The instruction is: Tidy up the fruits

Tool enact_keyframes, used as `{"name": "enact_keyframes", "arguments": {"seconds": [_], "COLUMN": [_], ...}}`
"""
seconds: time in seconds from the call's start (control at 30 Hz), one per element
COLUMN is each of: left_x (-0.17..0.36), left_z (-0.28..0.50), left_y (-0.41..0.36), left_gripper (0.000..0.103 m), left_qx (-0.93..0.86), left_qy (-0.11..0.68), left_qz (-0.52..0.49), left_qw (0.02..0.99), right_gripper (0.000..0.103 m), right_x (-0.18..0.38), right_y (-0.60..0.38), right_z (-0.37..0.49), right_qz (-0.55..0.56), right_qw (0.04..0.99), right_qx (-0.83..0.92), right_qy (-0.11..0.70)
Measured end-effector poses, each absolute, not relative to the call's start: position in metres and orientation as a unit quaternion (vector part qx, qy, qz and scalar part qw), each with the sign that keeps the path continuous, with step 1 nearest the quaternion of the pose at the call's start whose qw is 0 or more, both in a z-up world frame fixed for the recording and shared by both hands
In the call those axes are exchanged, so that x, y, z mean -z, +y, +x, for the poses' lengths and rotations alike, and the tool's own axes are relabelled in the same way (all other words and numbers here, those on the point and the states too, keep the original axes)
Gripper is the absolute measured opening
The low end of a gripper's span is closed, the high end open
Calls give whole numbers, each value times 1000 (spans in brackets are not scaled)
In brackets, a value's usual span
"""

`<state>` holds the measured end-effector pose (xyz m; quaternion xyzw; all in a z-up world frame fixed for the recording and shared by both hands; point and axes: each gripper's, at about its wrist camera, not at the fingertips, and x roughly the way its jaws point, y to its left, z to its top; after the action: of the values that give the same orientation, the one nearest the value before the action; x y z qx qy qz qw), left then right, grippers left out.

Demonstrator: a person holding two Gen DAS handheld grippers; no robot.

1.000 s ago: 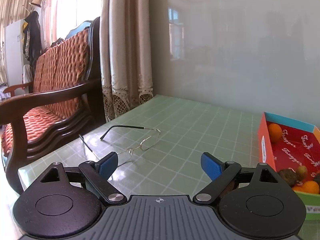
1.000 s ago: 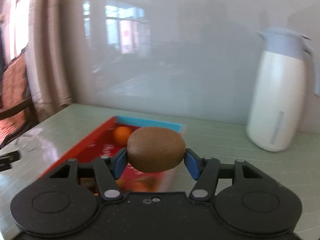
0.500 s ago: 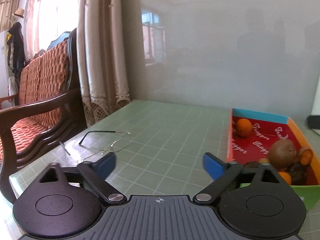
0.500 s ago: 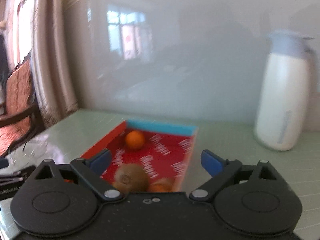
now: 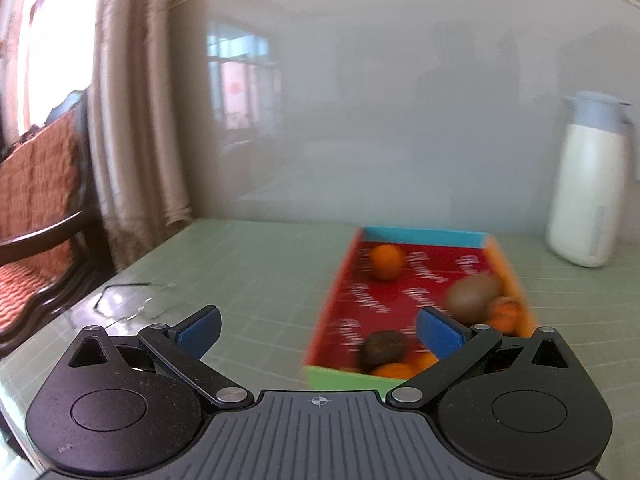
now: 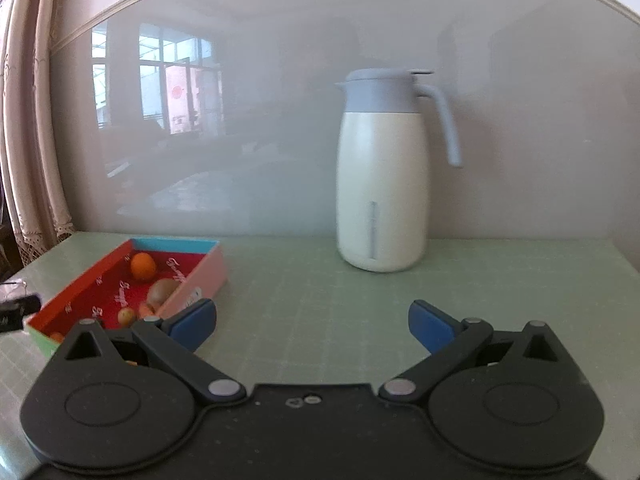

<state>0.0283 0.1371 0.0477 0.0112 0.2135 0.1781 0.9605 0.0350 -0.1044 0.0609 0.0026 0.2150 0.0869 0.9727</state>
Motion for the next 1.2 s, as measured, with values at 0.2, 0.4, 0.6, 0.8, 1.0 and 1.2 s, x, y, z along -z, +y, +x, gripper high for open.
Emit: {"name": "enact_keyframes", "arguments": {"seconds": [0.2,0.4,0.6,0.8,1.0,1.2], "left_x": [-60,-63,-55,-54,-52,-49], "left_z": [-13,-49,-66,-74,-77,-76], "left_y": [93,63,47,47,46,49], "left_gripper": [103,103,103,103,103,103], "left_qx": [-139,-126,-110,-110,-103,-103], "left_qy": [206,198,190,164,166,172], "left_qz": [10,16,28,4,-4,-14], "left_qw": [969,972,975,980,981,980], "right_gripper": [103,103,103,103,103,103], "right_x": [-63,-63,-62,-58,-55,-51], "right_y": [-129,-144,-141,-135,-126,-120], "right_z": [-12,-36,-38,-32,-37,-35], "right_qz": [-10,19,8,-21,-55,-54], "right_qw": [980,982,982,981,975,976], "right_qx": [-75,-58,-66,-54,-64,-71], "right_qy": [186,180,179,187,204,199]}}
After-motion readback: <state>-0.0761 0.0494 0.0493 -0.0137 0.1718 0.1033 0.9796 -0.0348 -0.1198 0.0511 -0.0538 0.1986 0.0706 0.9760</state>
